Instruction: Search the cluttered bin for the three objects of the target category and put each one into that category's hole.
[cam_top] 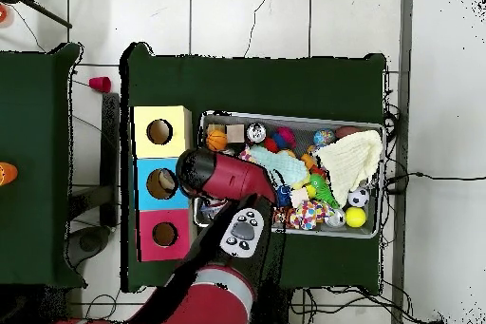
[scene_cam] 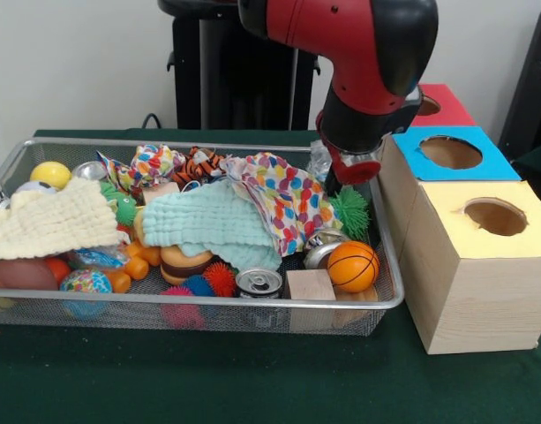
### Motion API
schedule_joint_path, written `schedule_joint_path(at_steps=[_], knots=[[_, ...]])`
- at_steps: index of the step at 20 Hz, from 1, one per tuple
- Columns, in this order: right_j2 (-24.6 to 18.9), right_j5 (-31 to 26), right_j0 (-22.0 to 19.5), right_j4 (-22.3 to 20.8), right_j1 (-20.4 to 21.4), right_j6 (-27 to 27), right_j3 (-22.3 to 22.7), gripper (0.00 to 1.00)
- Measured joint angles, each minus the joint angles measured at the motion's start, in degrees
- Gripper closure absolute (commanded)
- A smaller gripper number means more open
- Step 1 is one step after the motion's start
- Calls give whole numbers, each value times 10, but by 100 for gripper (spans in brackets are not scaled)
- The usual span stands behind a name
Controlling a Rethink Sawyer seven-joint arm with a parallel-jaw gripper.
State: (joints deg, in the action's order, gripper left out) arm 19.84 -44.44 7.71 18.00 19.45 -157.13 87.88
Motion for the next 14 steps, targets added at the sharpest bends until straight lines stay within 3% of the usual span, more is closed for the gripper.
schedule_joint_path(at_steps=[11, 12, 14], knots=[[7, -89, 0, -38, 79, 0, -6, 100], [7, -93, 0, -46, 95, 0, -7, 0], [7, -93, 0, -47, 97, 0, -7, 0]])
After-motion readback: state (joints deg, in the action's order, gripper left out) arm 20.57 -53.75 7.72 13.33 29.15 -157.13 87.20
